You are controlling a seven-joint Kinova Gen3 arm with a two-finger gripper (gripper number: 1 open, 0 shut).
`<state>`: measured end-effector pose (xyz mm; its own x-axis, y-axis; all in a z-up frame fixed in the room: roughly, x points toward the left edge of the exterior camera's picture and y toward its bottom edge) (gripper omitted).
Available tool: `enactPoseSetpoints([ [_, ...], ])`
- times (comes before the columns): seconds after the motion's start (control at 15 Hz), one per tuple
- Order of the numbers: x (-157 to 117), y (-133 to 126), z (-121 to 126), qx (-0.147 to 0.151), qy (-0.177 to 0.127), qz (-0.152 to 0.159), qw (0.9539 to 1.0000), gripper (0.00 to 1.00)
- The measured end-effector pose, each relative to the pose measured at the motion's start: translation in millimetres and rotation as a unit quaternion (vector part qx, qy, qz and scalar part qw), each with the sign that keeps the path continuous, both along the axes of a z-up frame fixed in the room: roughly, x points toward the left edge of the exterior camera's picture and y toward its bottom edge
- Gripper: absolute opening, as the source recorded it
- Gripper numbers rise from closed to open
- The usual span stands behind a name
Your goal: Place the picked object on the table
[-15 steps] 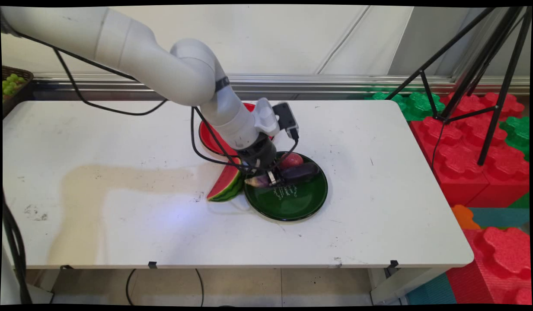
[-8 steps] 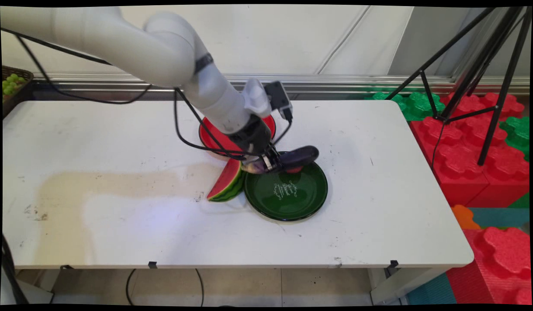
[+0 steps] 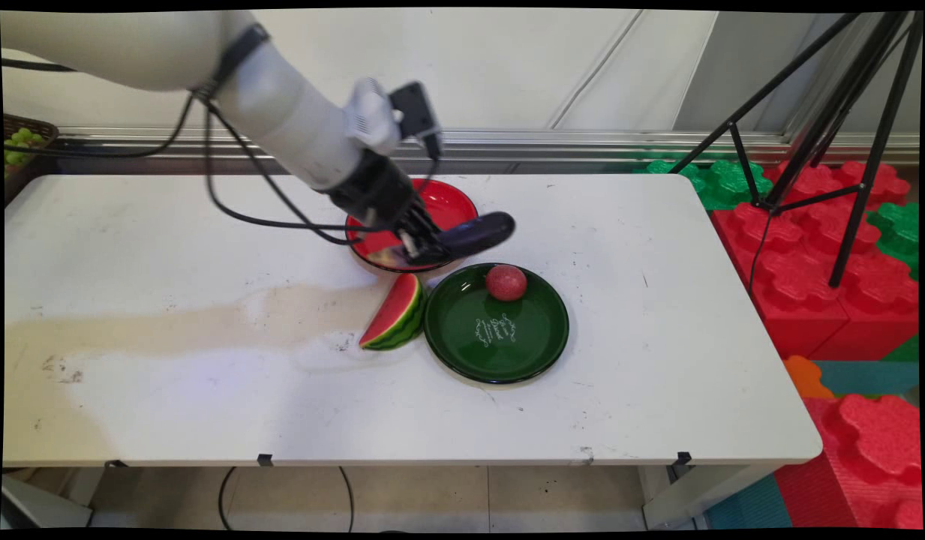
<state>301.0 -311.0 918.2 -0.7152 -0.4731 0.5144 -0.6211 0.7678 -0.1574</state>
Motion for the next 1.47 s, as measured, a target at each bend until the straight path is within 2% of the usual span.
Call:
enactPoseSetpoints([
  [0.47, 49.3, 26.1, 21.2, -0.003, -0.006, 0.000, 1.0000, 0.00],
  [0.8, 98.0, 47.9, 28.7, 0.004, -0.024, 0.005, 0.9997, 0.00],
  [1.13, 129.8, 59.2, 28.1, 0.014, -0.040, 0.014, 0.9990, 0.00],
  [1.47, 148.6, 64.8, 20.8, 0.026, -0.055, 0.020, 0.9980, 0.00],
])
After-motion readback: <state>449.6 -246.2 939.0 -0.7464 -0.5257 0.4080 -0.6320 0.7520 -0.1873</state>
